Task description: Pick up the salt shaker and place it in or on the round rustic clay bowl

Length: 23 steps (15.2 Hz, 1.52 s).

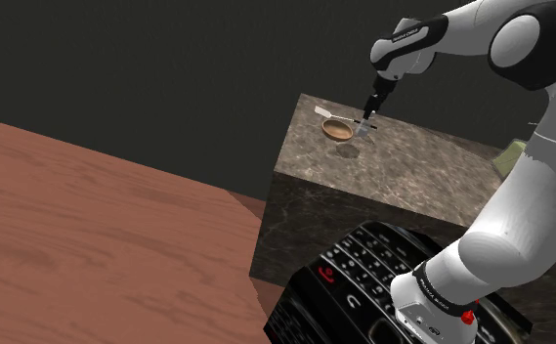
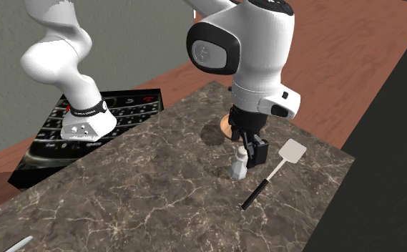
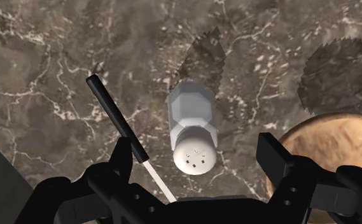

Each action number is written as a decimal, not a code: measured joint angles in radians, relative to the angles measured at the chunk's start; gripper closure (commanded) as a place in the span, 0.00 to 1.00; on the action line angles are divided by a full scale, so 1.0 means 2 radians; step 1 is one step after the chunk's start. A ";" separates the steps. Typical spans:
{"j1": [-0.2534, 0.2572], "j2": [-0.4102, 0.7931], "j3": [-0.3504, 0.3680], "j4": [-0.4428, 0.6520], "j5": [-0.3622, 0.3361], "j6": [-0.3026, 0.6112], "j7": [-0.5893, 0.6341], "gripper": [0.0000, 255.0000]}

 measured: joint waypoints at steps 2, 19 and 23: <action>0.000 0.001 0.000 -0.002 0.000 0.003 0.000 0.00; 0.001 -0.002 0.000 0.000 -0.001 -0.002 0.000 1.00; 0.002 -0.013 -0.002 0.013 -0.006 -0.025 0.004 1.00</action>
